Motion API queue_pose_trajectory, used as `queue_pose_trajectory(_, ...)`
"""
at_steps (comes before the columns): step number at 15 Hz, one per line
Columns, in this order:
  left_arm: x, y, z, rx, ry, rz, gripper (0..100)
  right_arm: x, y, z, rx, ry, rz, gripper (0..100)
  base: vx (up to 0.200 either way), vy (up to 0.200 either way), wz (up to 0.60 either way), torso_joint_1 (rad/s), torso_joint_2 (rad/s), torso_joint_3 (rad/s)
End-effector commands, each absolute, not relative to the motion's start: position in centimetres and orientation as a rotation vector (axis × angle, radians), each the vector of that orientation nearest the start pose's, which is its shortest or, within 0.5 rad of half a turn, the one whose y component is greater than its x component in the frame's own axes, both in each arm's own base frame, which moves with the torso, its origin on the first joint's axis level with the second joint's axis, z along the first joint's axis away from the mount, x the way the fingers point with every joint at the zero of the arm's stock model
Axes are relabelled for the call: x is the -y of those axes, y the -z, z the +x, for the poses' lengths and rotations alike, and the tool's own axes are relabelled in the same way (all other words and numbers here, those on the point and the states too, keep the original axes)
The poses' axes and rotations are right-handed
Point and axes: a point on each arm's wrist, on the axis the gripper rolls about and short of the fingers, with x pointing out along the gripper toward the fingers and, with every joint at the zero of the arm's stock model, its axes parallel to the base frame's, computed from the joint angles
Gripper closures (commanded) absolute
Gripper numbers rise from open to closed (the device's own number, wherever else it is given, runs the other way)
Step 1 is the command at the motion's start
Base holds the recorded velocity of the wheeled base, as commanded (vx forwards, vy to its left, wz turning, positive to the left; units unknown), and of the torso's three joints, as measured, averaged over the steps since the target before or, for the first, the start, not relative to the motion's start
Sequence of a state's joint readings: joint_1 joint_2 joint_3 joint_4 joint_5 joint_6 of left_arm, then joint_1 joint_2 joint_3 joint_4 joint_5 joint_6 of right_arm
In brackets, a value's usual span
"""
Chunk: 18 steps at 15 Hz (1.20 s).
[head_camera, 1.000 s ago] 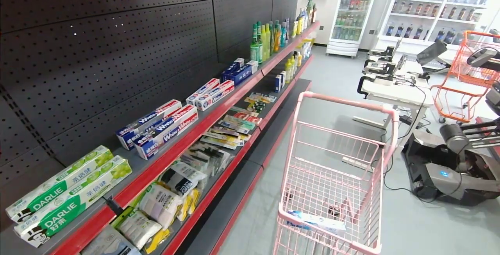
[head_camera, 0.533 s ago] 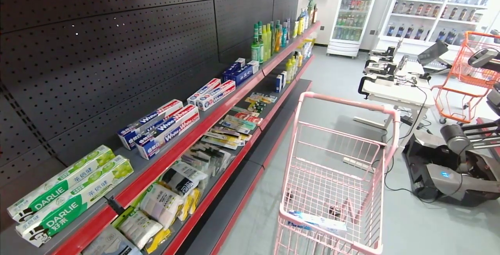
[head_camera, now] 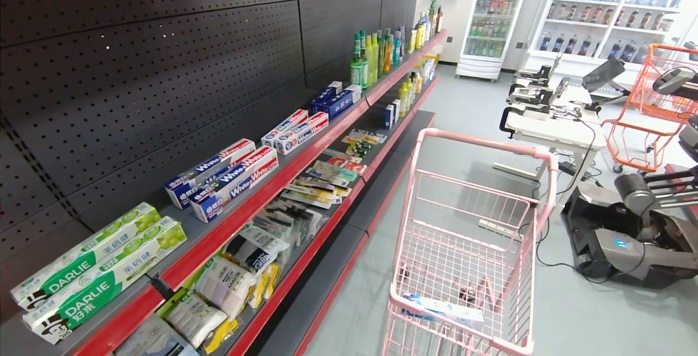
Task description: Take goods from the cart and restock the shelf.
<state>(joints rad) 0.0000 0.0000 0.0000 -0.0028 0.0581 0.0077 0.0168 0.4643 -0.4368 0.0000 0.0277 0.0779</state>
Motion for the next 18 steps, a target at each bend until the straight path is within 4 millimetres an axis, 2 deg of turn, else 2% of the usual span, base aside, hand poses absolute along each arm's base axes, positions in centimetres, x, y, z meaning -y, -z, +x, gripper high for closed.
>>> queue_pose_trajectory(1,-0.1,-7.6,-2.3,0.003,-0.058,0.008,0,-0.5,-23.6,17.8,-0.395,-0.18,0.132,0,0.0,0.0,0.0,0.0,0.0,0.0)
queue_pose_trajectory(2,-0.1,-7.6,-2.3,0.003,-0.058,0.008,0,-0.5,-20.6,21.8,-0.555,-0.221,0.079,0,0.0,0.0,0.0,0.0,0.0,0.0)
queue_pose_trajectory(3,-0.1,-7.6,-2.3,0.003,-0.058,0.008,0,0.2,-17.8,24.3,-0.666,-0.23,-0.004,0,0.0,0.0,0.0,0.0,0.0,0.0)
queue_pose_trajectory(5,-0.1,-7.6,-2.3,0.003,-0.058,0.008,0,1.0,-13.3,26.9,-0.802,-0.336,-0.164,0,0.0,0.0,0.0,0.0,0.0,0.0)
queue_pose_trajectory(7,-0.1,-7.6,-2.3,0.003,-0.058,0.008,0,0.8,-10.8,28.5,-0.85,-0.454,-0.284,0,0.0,0.0,0.0,0.0,0.0,0.0)
queue_pose_trajectory(11,-0.1,-7.6,-2.3,0.003,-0.058,0.008,0,-1.1,-7.1,30.9,-0.924,-0.573,-0.37,0,0.0,0.0,0.0,0.0,0.0,0.0)
queue_pose_trajectory(12,-0.1,-7.6,-2.3,0.003,-0.058,0.008,0,-1.1,-7.1,30.9,-0.924,-0.573,-0.37,0,0.0,0.0,0.0,0.0,0.0,0.0)
queue_pose_trajectory(13,-0.1,-7.6,-2.3,0.003,-0.058,0.008,0,-1.3,-6.1,31.9,-0.931,-0.61,-0.416,0,0.0,0.0,0.0,-0.076,0.12,0.09)
queue_pose_trajectory(15,-0.1,-7.6,-2.3,0.003,-0.058,0.008,0,-1.3,-4.8,32.6,-0.947,-0.638,-0.449,0,0.0,0.0,0.0,-0.117,0.26,0.129)
queue_pose_trajectory(18,-0.1,-7.6,-2.3,0.003,-0.058,0.008,0,-1.1,-4.0,33.3,-0.946,-0.666,-0.487,0,0.0,0.0,0.0,-0.145,0.31,0.17)
